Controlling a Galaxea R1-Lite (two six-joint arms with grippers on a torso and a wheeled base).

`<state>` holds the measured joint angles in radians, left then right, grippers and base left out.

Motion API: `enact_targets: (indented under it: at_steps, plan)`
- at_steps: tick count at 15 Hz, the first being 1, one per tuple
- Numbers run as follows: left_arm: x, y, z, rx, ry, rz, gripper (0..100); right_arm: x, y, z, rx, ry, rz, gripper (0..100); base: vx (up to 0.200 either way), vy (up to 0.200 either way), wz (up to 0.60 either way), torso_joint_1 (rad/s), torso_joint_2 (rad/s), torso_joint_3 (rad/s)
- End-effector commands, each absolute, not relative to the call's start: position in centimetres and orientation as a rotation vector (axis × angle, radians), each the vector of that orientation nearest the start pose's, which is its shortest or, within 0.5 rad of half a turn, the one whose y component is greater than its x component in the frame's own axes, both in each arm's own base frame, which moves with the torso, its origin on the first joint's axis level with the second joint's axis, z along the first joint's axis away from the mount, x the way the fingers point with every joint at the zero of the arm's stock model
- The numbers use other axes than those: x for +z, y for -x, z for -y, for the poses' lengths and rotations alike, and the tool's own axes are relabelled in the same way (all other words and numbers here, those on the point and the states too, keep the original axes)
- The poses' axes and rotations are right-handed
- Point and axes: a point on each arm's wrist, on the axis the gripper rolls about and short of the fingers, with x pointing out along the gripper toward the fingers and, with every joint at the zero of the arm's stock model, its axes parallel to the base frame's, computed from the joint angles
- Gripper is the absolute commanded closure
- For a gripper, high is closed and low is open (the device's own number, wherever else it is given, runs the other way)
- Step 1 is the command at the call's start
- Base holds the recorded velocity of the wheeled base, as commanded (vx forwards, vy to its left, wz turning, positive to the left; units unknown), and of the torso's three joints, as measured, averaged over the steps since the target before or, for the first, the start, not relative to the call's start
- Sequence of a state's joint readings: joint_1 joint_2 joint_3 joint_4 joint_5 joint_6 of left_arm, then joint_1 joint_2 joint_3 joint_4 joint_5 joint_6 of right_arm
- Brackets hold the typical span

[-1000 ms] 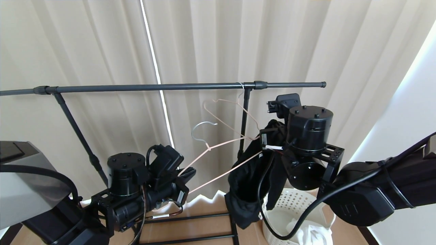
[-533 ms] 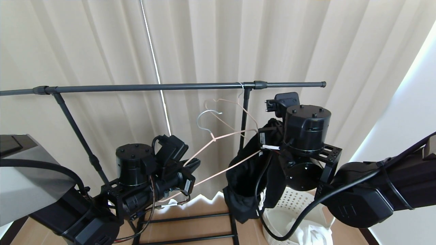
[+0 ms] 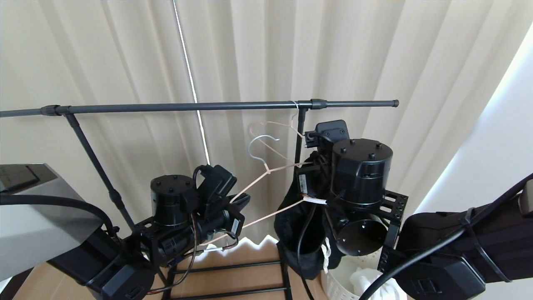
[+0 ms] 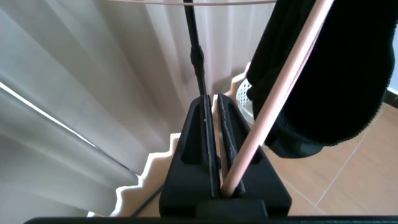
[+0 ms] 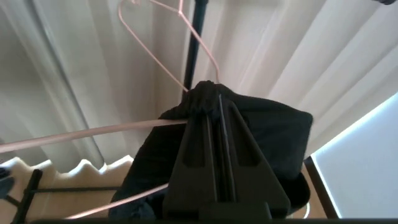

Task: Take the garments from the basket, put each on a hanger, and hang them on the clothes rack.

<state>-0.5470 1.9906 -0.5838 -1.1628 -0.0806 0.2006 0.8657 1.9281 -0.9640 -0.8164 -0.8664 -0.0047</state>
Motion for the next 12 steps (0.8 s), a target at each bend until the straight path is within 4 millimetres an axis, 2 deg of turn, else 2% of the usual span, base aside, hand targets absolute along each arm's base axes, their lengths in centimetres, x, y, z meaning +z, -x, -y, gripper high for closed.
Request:
enact_targets:
  at_steps: [1,6,8,12]
  plan:
    - [8.5,-27.6,17.2,-0.654,-0.254,-0.189,100,16.8,-23.9,-26.9,0.023,0.111,-0.089,100,0.000,0.000,0.00,0.000,0.00,0.000]
    - [8.2,-27.6,17.4,-0.661,-0.258,-0.196,100,17.5,-22.1,-28.5,0.090,0.062,-0.063,100,0.000,0.000,0.00,0.000,0.00,0.000]
    - [8.2,-27.5,17.5,-0.664,-0.258,-0.195,100,18.0,-20.7,-29.7,0.140,0.014,-0.047,100,0.000,0.000,0.00,0.000,0.00,0.000]
    - [8.2,-27.4,17.6,-0.667,-0.259,-0.195,100,18.1,-18.8,-30.9,0.202,-0.027,-0.049,100,0.000,0.000,0.00,0.000,0.00,0.000]
